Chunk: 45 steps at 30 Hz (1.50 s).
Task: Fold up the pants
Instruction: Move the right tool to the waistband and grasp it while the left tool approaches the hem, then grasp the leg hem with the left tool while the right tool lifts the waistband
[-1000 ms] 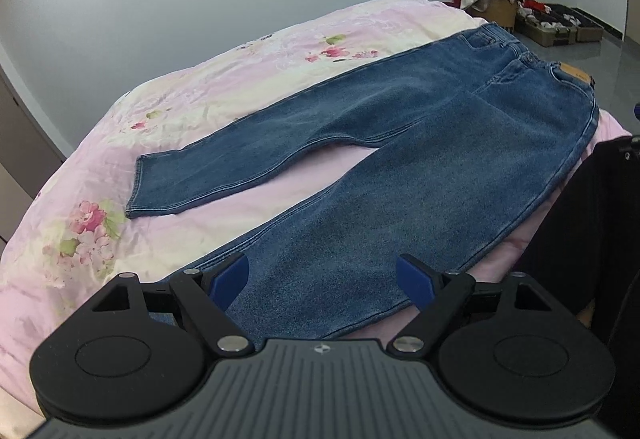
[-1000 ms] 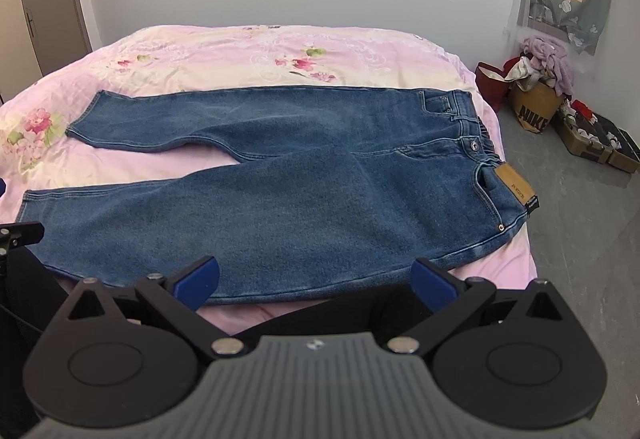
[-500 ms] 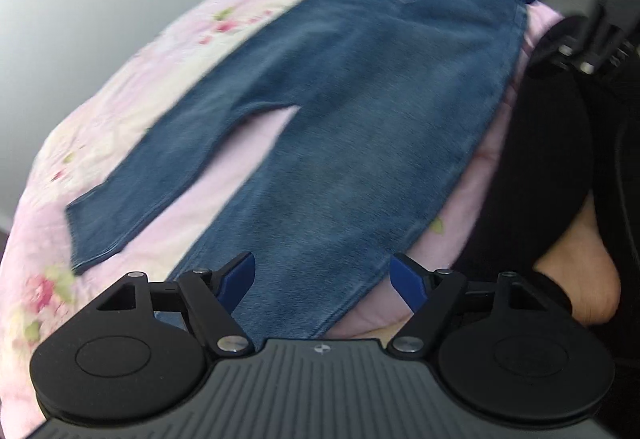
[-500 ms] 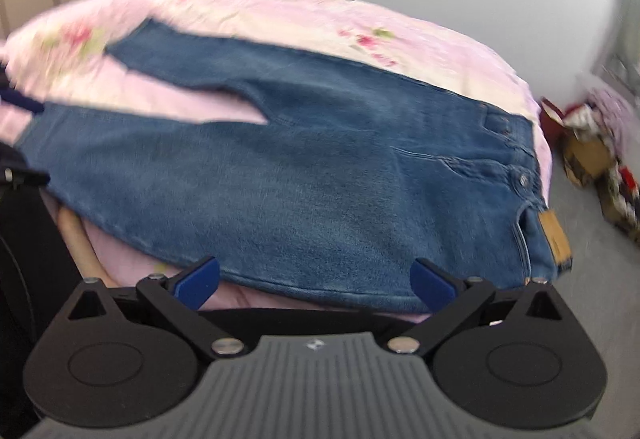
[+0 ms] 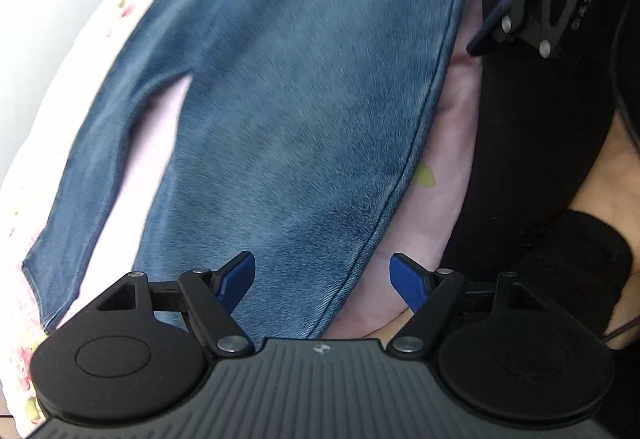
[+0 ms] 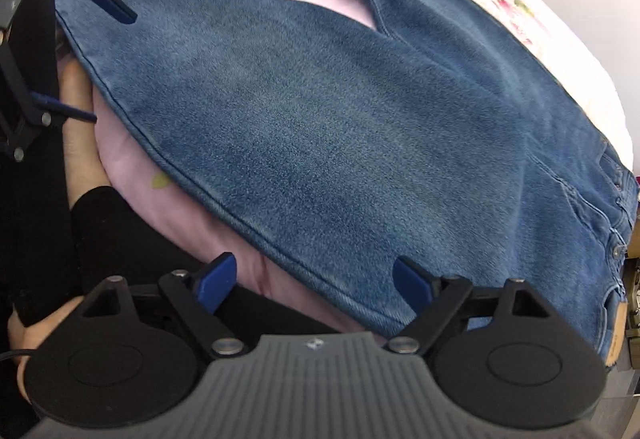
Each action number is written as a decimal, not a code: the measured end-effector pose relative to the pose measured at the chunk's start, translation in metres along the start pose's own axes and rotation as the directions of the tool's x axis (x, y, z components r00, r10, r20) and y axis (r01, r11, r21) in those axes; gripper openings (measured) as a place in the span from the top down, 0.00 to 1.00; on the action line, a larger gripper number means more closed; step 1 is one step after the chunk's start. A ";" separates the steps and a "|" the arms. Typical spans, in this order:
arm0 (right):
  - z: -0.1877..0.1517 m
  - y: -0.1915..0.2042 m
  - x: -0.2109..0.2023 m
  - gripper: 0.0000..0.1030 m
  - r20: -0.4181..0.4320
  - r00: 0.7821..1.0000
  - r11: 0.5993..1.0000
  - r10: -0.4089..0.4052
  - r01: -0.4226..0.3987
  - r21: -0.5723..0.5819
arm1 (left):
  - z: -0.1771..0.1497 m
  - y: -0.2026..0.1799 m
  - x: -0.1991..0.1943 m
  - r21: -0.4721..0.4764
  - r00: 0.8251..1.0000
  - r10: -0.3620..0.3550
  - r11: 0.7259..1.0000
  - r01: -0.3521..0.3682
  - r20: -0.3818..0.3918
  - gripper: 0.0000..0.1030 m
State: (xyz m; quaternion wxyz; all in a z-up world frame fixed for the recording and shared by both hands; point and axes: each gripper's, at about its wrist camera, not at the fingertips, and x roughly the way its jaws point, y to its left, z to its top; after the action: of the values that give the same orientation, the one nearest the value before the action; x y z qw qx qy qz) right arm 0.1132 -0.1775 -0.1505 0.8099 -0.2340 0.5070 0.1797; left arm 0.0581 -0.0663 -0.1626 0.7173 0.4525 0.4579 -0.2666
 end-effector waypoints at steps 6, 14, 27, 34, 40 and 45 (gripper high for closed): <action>0.011 0.001 0.022 0.39 -0.066 0.997 0.999 -0.031 0.028 -0.044 | 0.002 -0.004 0.026 -0.057 0.998 0.056 0.997 -0.058 -0.039 0.46; 0.020 -0.008 0.003 0.86 -0.007 1.000 0.999 -0.016 0.016 -0.047 | -0.007 0.031 -0.005 -0.284 0.994 0.065 0.958 -0.037 0.089 0.90; 0.121 -0.088 0.001 0.92 0.143 0.983 0.993 -0.118 0.112 0.046 | 0.005 0.129 -0.027 -0.520 0.968 0.140 0.854 -0.011 0.209 0.55; 0.162 -0.130 0.076 0.92 -0.016 0.997 0.994 -0.070 0.071 0.085 | -0.015 0.127 -0.019 -0.372 0.985 0.030 0.928 0.035 0.168 0.26; 0.157 -0.128 0.075 0.83 0.001 0.998 0.995 -0.068 0.068 0.066 | -0.044 0.113 0.005 -0.252 0.999 -0.033 0.967 0.028 -0.015 0.25; 0.135 -0.149 0.050 0.47 0.020 1.000 0.988 -0.024 0.021 0.153 | -0.049 0.117 0.026 -0.261 0.991 -0.055 0.965 0.021 -0.124 0.25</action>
State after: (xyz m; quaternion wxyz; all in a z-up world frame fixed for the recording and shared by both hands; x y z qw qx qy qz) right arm 0.3125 -0.2217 -0.1157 0.8329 -0.1752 0.5077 0.1338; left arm 0.1426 0.0313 -0.1470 0.7336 0.3625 0.5431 -0.1884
